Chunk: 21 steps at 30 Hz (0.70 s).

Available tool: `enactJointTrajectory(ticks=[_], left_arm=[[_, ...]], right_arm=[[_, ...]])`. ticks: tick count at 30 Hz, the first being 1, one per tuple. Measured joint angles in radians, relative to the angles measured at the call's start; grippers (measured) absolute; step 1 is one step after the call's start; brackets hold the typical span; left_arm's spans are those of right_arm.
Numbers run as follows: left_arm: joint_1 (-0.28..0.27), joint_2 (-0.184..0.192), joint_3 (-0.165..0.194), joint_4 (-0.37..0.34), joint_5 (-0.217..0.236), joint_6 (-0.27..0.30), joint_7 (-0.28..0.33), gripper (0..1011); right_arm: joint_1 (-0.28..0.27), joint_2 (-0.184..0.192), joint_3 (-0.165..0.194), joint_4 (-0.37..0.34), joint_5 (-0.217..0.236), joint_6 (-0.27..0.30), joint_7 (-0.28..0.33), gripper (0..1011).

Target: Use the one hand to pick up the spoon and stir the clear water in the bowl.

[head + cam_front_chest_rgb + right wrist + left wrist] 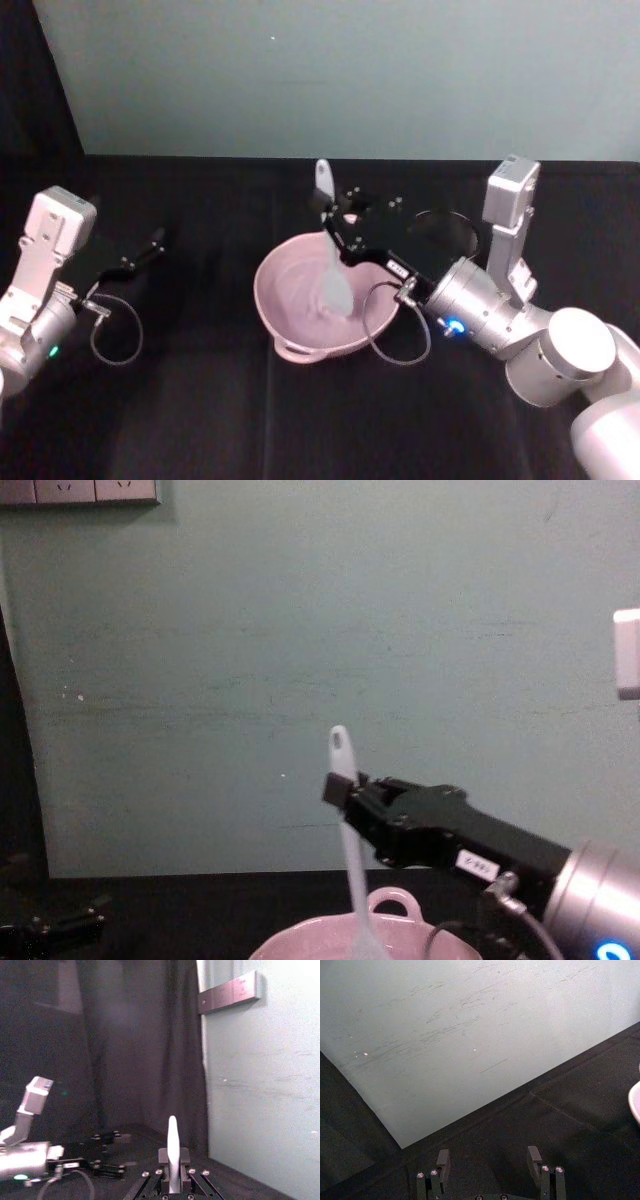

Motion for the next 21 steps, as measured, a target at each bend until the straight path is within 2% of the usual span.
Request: enactJointTrajectory(ticks=[5,12,16,21], left_arm=[[0.000,0.000,0.000,0.000,0.000,0.000,0.000,1011],[0.000,0.000,0.000,0.000,0.000,0.000,0.000,1011],[0.000,0.000,0.000,0.000,0.000,0.000,0.000,1011],[0.000,0.000,0.000,0.000,0.000,0.000,0.000,1011]], right_arm=[[0.010,-0.028,-0.033,0.028,0.018,0.007,0.015,127],[0.052,-0.070,-0.062,0.098,0.010,-0.024,0.018,126],[0.101,-0.107,-0.071,0.188,-0.018,-0.070,0.002,127],[0.152,-0.146,-0.061,0.293,-0.058,-0.138,-0.034,127]])
